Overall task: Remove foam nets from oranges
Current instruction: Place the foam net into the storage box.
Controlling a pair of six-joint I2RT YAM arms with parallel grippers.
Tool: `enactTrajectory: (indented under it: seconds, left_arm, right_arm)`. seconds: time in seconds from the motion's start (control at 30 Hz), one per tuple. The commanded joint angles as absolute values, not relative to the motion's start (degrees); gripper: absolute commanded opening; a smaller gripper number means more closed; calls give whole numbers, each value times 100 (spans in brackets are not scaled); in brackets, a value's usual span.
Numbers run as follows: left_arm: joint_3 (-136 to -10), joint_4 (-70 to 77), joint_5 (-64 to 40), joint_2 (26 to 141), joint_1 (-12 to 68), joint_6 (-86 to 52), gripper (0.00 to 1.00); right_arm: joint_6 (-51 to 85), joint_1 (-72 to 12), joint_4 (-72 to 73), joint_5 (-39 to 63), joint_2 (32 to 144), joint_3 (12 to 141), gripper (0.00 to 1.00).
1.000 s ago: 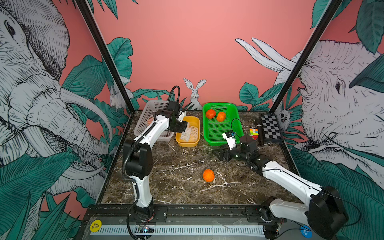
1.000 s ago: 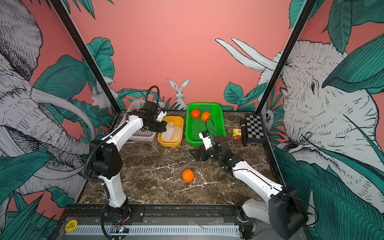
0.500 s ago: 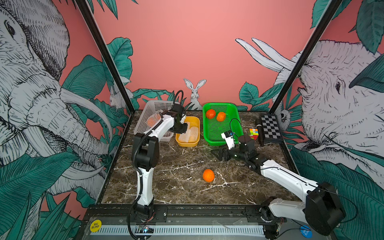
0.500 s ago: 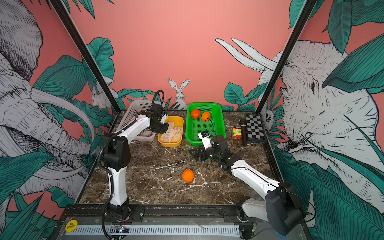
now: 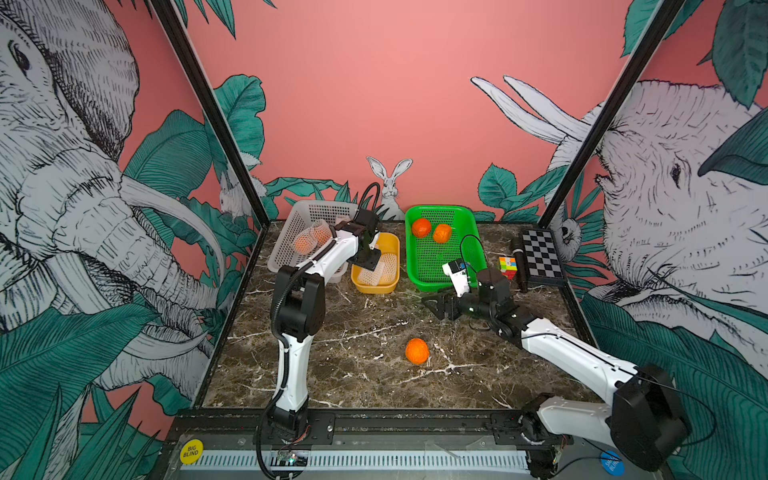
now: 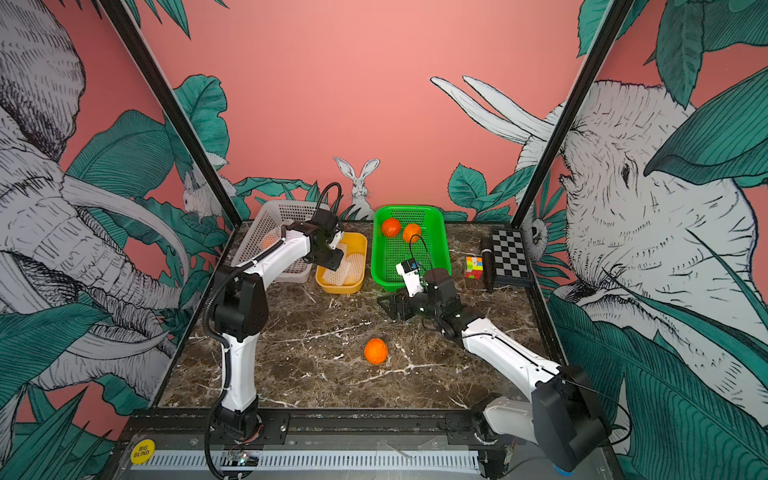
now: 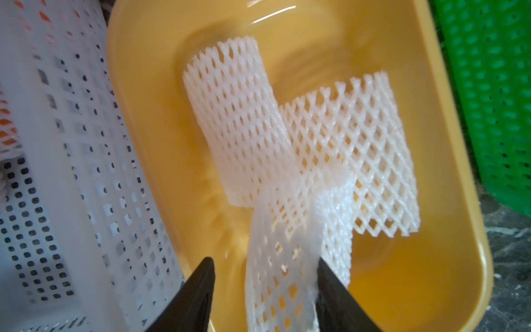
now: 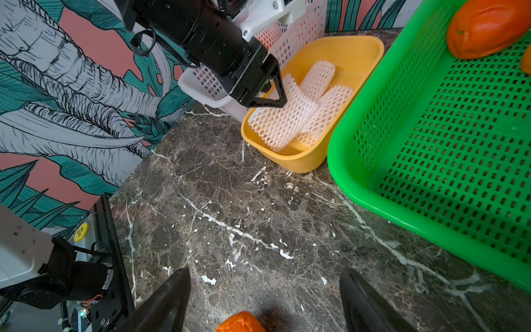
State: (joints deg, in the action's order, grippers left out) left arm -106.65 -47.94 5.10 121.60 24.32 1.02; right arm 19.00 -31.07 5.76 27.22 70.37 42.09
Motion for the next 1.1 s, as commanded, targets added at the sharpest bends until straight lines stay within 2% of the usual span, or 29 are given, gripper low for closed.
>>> enactTrajectory:
  seconds: [0.0, 0.43, 0.67, 0.77, 0.87, 0.97, 1.07]
  left_arm:
    - [-10761, -4915, 738, 11748, 2503, 245, 61]
    - [-10493, -4905, 944, 11361, 2518, 395, 74]
    - [-10457, -4968, 963, 11418, 2509, 474, 73]
    - [-10460, -4983, 897, 11442, 2505, 449, 69]
    - [-10519, -5053, 796, 11538, 2508, 400, 60]
    - [-10505, -5080, 679, 11575, 2504, 327, 50]
    - [-10461, -5059, 489, 11575, 2505, 233, 35]
  right_arm:
    - [1850, -3105, 651, 2744, 6973, 4351, 81]
    - [1831, -3112, 542, 2730, 6875, 4395, 81]
    - [1849, -3126, 510, 2740, 6847, 4430, 81]
    - [1855, -3142, 511, 2725, 6829, 4425, 80]
    - [1864, -3167, 505, 2708, 6825, 4437, 80]
    - [1848, -3182, 475, 2682, 6801, 4454, 79]
    - [1829, -3207, 483, 2649, 6809, 4470, 77]
